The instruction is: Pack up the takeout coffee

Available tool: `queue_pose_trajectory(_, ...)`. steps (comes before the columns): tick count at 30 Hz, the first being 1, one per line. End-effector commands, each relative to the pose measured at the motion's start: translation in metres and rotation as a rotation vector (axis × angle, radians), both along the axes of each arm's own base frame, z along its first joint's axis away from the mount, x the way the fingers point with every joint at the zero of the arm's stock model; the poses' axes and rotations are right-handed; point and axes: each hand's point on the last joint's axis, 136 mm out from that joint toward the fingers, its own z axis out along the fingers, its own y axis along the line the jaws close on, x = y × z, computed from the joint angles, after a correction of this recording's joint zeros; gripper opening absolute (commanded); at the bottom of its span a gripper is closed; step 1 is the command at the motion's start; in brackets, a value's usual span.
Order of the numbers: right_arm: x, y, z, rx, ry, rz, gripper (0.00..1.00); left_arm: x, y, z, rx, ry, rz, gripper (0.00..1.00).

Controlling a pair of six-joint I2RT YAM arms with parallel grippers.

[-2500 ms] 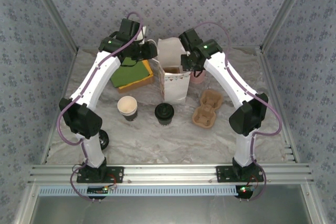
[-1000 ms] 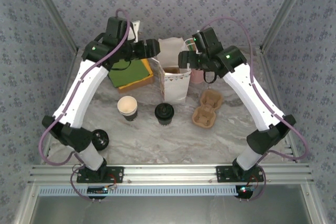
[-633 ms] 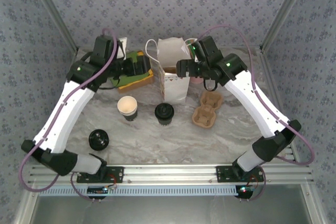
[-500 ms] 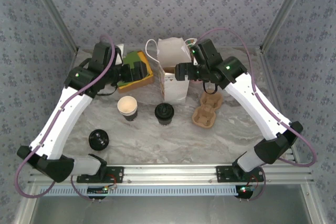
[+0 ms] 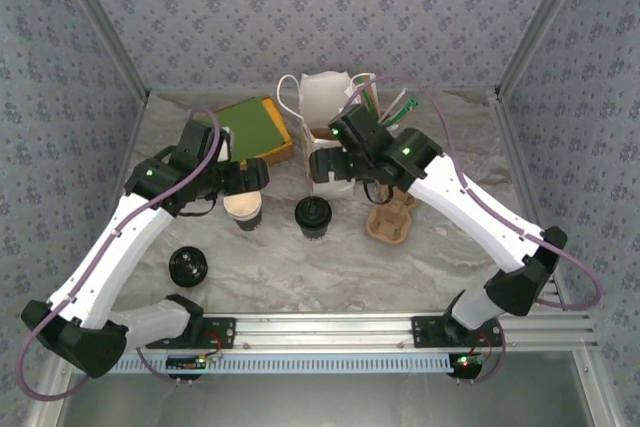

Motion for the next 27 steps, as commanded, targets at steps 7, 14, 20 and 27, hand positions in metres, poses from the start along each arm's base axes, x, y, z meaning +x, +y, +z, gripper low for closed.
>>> queue_pose_trajectory(7, -0.025, 0.015, -0.04, -0.147, 0.173, -0.116, 1.0, -0.027, 0.014, -0.01, -0.031, 0.007, 0.017, 1.0)
queue_pose_trajectory(14, -0.034, 0.01, -0.06, -0.19, 0.249, -0.186, 1.0, -0.028, 0.019, -0.018, -0.063, 0.002, 0.04, 1.0)
queue_pose_trajectory(20, -0.038, 0.009, -0.068, -0.185, 0.261, -0.225, 1.0, -0.027, 0.021, -0.014, -0.068, -0.017, 0.027, 1.0)
queue_pose_trajectory(27, -0.041, 0.025, -0.08, -0.215, 0.311, -0.195, 1.0, -0.029, 0.018, -0.016, -0.077, -0.029, -0.005, 1.0)
